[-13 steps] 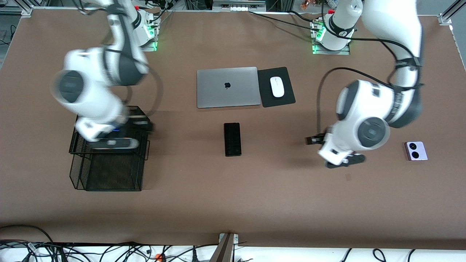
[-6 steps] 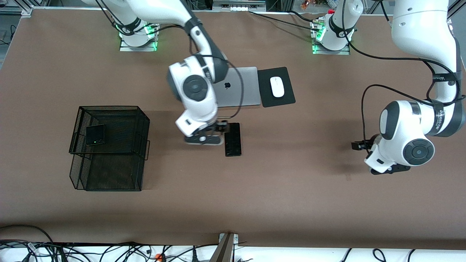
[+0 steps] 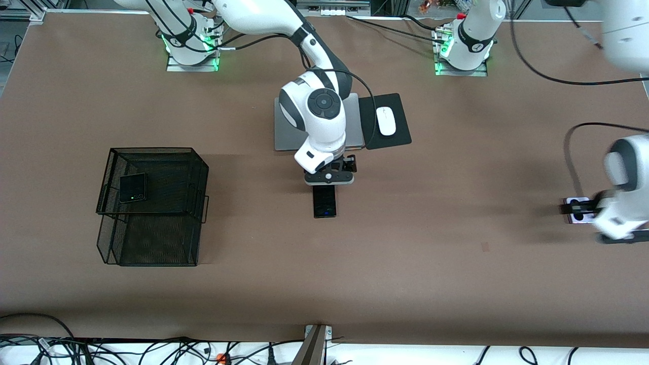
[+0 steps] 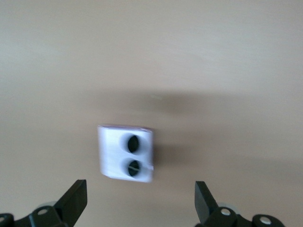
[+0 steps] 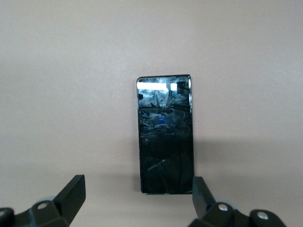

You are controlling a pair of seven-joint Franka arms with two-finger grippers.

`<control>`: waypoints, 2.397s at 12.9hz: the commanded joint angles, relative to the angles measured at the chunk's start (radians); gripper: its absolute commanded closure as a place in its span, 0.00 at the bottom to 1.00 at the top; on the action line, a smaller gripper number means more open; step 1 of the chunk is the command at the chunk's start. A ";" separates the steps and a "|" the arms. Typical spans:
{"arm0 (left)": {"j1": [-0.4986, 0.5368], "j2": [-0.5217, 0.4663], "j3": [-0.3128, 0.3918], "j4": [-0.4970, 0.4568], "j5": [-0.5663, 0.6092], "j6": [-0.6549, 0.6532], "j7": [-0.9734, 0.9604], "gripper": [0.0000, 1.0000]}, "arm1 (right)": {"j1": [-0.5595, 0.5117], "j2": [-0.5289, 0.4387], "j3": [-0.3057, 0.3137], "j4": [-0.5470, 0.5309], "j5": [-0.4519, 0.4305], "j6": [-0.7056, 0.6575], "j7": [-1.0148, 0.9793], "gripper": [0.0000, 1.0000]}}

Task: Place phones with both arms
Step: 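Grasp the tall phone with the right gripper while the left grasps the white phone, then carry the tall phone into the basket while the left gripper carries the white phone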

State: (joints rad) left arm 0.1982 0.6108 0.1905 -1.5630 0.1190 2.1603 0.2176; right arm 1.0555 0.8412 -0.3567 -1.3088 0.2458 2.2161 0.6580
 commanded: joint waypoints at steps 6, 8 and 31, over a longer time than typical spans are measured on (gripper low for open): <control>0.248 0.096 -0.196 -0.098 0.002 0.329 0.137 0.00 | 0.000 0.074 0.004 -0.107 -0.013 0.232 -0.072 0.00; 0.279 0.098 -0.220 -0.111 0.002 0.329 0.138 0.00 | 0.000 0.093 0.005 -0.107 -0.008 0.249 -0.072 0.00; 0.299 0.012 -0.278 -0.109 -0.018 0.134 0.138 0.90 | -0.006 -0.092 -0.017 -0.026 0.001 -0.071 -0.069 1.00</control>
State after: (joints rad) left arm 0.4961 0.7008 -0.0649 -1.6612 0.1162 2.3823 0.3393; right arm 1.0501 0.7953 -0.3609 -1.3477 0.2466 2.2151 0.5948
